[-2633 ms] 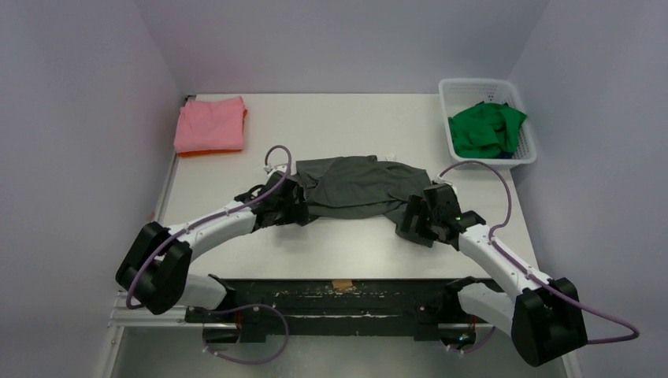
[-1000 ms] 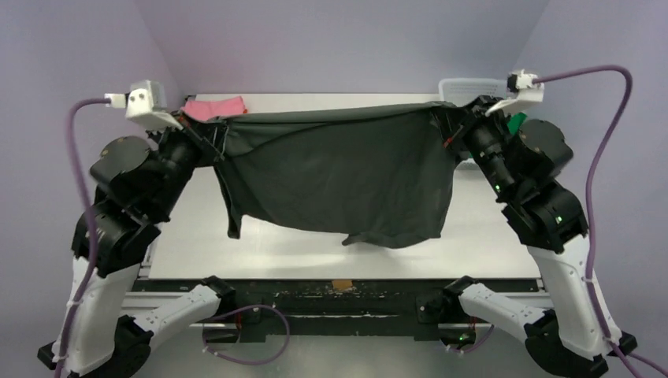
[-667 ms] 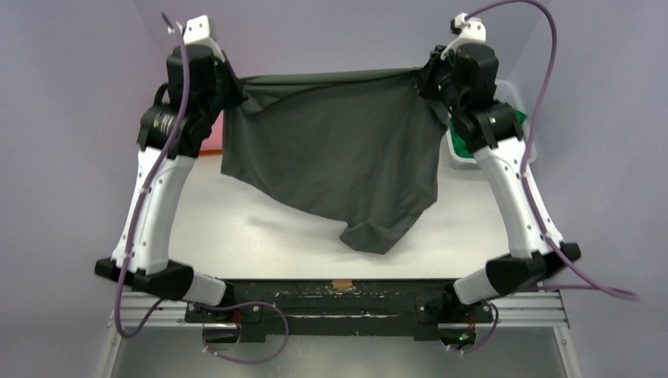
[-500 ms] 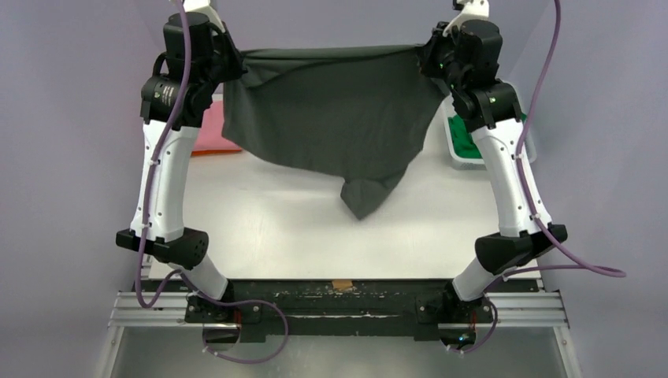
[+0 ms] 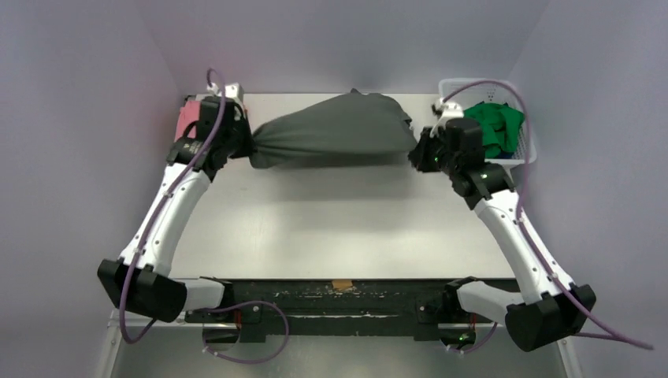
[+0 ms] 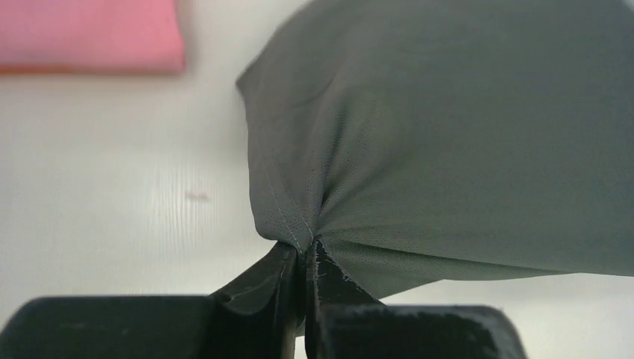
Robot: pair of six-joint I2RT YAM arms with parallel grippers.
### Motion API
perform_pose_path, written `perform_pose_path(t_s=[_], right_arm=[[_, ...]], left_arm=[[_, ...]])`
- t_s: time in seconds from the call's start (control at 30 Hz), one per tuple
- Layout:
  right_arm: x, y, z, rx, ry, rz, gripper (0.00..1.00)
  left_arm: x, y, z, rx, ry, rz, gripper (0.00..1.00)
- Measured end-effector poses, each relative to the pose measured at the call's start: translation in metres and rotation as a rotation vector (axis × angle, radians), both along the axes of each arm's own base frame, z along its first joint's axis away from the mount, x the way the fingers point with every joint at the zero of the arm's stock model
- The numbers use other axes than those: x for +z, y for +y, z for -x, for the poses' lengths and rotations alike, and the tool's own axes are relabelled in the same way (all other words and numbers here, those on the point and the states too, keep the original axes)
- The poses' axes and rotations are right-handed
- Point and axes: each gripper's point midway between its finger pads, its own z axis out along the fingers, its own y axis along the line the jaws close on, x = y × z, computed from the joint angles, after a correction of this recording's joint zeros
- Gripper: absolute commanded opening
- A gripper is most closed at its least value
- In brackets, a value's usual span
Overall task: Fold and stack the t-shirts
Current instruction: Flatten out the tshirt
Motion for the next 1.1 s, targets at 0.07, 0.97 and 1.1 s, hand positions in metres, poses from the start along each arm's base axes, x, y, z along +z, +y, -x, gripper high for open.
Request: perform_pose_path(t_s=[0.07, 0.97, 1.1], right_arm=[[-0.084, 0.0, 0.015, -0.005, 0.202, 0.017, 0.07], [-0.196, -0.05, 0.087, -0.292, 0.488, 0.034, 0.99], [-0.213, -0.046, 0.085, -0.29, 0.491, 0.007, 0.99]], left_arm=[[-0.063, -0.002, 0.004, 0.008, 0.156, -0.006, 0.22], [-0.214, -0.124, 0.095, -0.22, 0.587, 0.165, 1.0], [-0.236, -0.172, 0.07, -0.286, 0.633, 0.208, 1.0]])
